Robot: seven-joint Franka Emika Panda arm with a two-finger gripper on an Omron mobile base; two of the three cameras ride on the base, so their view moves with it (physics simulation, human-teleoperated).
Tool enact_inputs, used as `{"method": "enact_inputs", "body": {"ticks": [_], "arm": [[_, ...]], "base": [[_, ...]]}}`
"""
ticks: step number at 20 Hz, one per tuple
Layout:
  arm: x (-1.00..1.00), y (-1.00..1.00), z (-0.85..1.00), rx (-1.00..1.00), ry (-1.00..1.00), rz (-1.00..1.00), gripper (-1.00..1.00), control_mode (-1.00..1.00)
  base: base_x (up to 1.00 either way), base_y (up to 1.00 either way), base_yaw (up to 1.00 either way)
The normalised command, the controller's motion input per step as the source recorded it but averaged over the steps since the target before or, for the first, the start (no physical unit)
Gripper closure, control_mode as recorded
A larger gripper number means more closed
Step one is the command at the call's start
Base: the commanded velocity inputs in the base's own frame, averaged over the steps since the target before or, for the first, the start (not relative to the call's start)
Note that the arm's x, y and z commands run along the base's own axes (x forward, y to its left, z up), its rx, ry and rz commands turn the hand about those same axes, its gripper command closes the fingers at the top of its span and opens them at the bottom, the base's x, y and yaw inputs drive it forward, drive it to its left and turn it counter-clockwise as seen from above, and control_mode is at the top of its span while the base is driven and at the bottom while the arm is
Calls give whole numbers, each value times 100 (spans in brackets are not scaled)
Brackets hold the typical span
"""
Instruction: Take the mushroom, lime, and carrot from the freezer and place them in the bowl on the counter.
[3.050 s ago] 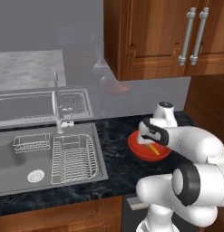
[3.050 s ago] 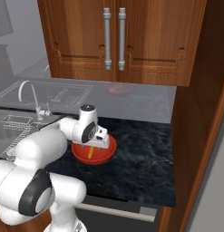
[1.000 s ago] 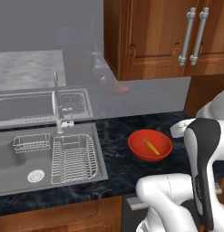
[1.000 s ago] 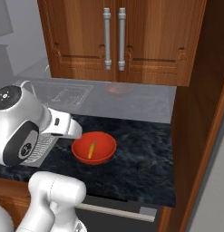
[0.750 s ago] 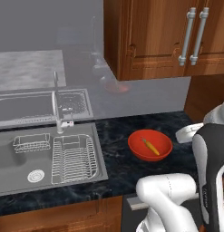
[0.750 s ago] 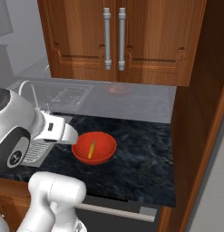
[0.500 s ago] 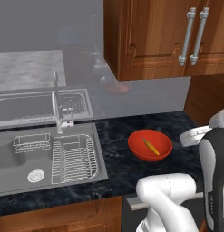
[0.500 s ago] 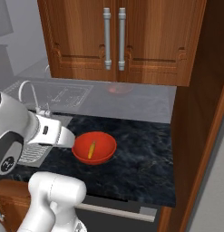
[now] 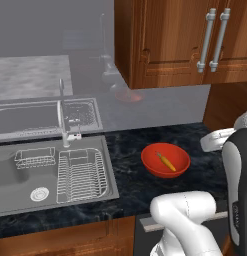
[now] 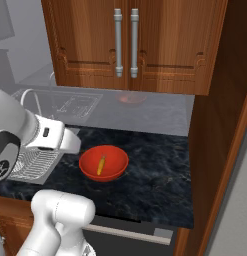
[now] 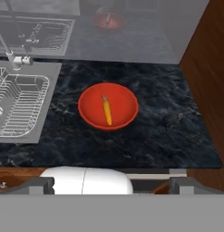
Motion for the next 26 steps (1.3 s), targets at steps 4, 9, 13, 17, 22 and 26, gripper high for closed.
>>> {"method": "enact_inputs", "body": {"ticks": [4, 9, 13, 17, 22, 26], "arm": [[0, 0, 9, 0, 0, -5, -100, -100], [-2, 0, 0, 0, 0, -2, -100, -100], [0, 0, 0, 0, 0, 0, -100, 100], [0, 0, 0, 0, 0, 0, -100, 100], [0, 0, 0, 0, 0, 0, -100, 100], [0, 0, 0, 0, 0, 0, -100, 100]], "base": [[0, 0, 0], [0, 0, 0], [-19, 0, 0], [-81, 0, 0], [-100, 0, -1], [-94, -10, -3]]}}
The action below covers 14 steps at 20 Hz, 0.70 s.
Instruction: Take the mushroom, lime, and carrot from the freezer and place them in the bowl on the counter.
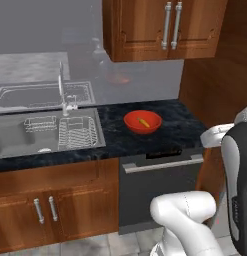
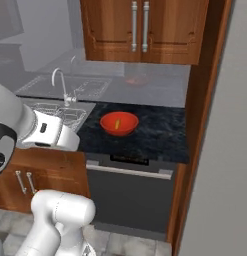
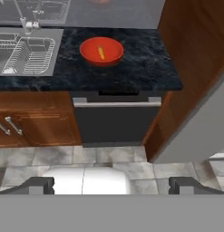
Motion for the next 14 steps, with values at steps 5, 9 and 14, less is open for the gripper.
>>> {"method": "enact_inputs", "body": {"ticks": [5, 9, 14], "arm": [[0, 0, 0, 0, 0, 0, -100, 100], [0, 0, 0, 0, 0, 0, -100, 100], [0, 0, 0, 0, 0, 0, -100, 100]], "base": [[-46, -62, -2], [-13, -98, 0], [0, -100, 0]]}}
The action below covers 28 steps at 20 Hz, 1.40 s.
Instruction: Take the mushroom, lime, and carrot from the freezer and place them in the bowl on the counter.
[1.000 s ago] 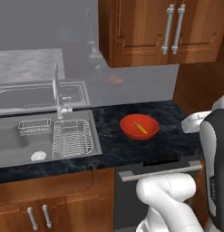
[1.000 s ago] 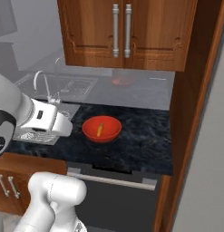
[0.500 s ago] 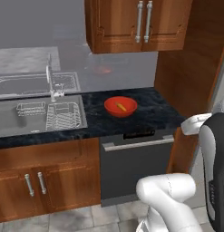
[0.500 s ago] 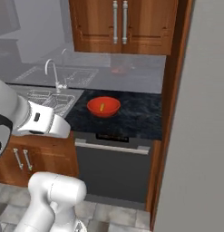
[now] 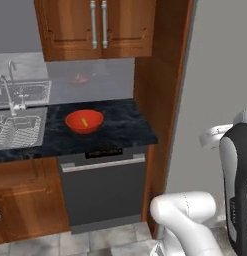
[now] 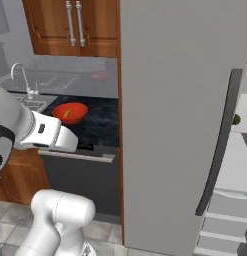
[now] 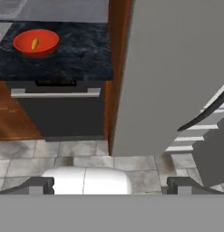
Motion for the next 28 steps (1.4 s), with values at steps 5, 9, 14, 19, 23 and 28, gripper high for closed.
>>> {"method": "enact_inputs", "body": {"ticks": [5, 9, 14, 19, 23, 28], "arm": [[0, 0, 0, 0, 0, 0, -100, 100], [0, 0, 0, 0, 0, 0, -100, 100], [0, 0, 0, 0, 0, 0, -100, 100], [0, 0, 0, 0, 0, 0, -100, 100], [0, 0, 0, 0, 0, 0, -100, 100], [0, 0, 0, 0, 0, 0, -100, 100]], "base": [[0, -100, 0], [0, -99, 0], [5, -88, 0], [31, -63, 0], [47, -26, 0], [58, -18, 1]]}}
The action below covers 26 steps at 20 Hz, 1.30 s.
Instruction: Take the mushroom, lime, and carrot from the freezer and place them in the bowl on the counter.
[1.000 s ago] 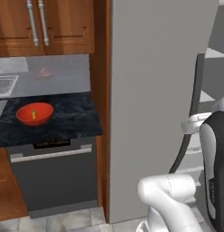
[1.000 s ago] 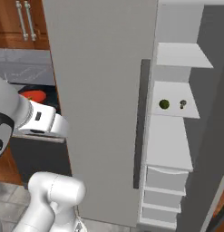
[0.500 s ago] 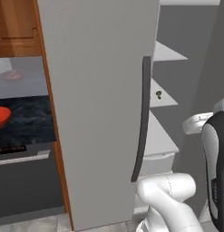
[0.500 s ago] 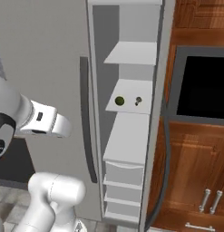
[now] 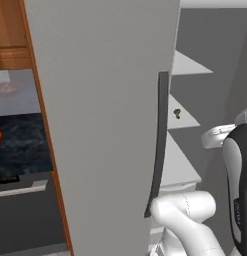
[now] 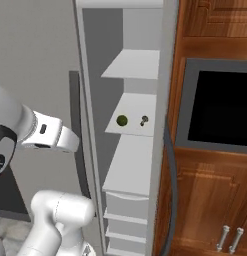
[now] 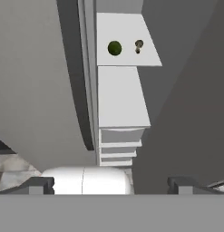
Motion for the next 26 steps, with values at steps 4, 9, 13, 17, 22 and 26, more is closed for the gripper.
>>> {"method": "enact_inputs", "body": {"ticks": [4, 9, 13, 17, 22, 26], "arm": [[0, 0, 0, 0, 0, 0, -100, 100], [0, 0, 0, 0, 0, 0, -100, 100], [0, 0, 0, 0, 0, 0, -100, 100], [0, 0, 0, 0, 0, 0, -100, 100], [0, 0, 0, 0, 0, 0, -100, 100], [0, 0, 0, 0, 0, 0, -100, 100]], "base": [[57, -27, 1], [25, -37, 0], [20, -46, 0], [24, -48, 0], [34, -35, 0], [39, -35, 0]]}}
